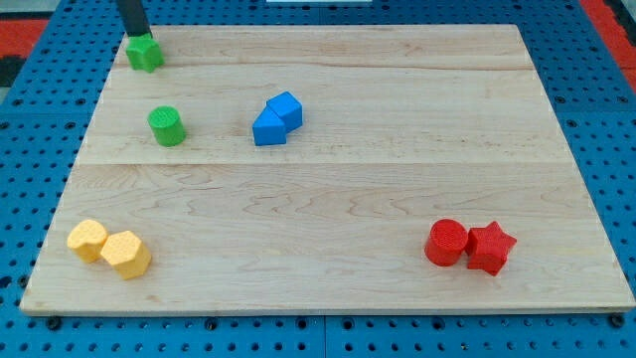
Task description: Slide the green star to the top of the green circle
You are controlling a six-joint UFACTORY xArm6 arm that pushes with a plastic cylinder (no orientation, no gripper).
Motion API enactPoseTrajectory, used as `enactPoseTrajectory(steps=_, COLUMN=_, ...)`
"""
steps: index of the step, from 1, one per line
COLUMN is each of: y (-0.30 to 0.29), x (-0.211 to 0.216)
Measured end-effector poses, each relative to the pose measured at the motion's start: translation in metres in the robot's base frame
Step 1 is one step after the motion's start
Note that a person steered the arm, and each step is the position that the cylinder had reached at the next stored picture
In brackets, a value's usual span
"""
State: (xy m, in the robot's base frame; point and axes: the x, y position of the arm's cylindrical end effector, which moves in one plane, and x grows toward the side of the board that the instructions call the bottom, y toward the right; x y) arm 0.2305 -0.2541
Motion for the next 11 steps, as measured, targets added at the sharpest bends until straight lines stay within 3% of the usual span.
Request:
enactPoseTrajectory(steps=1, y=-0.001, x=0.059)
enactPoseTrajectory(steps=2, y=0.004, x=0.092)
enactPoseTrajectory(steps=4, y=0.043, x=0.080)
enactPoseTrajectory(steps=6, y=0.052, x=0.128)
enactPoseTrajectory(steps=7, y=0.051, x=0.131)
enactPoseTrajectory(steps=8, y=0.059, x=0.085)
enactPoseTrajectory(steps=10, y=0.142, x=0.149)
enactPoseTrajectory(steps=11, y=0.139, x=0.154)
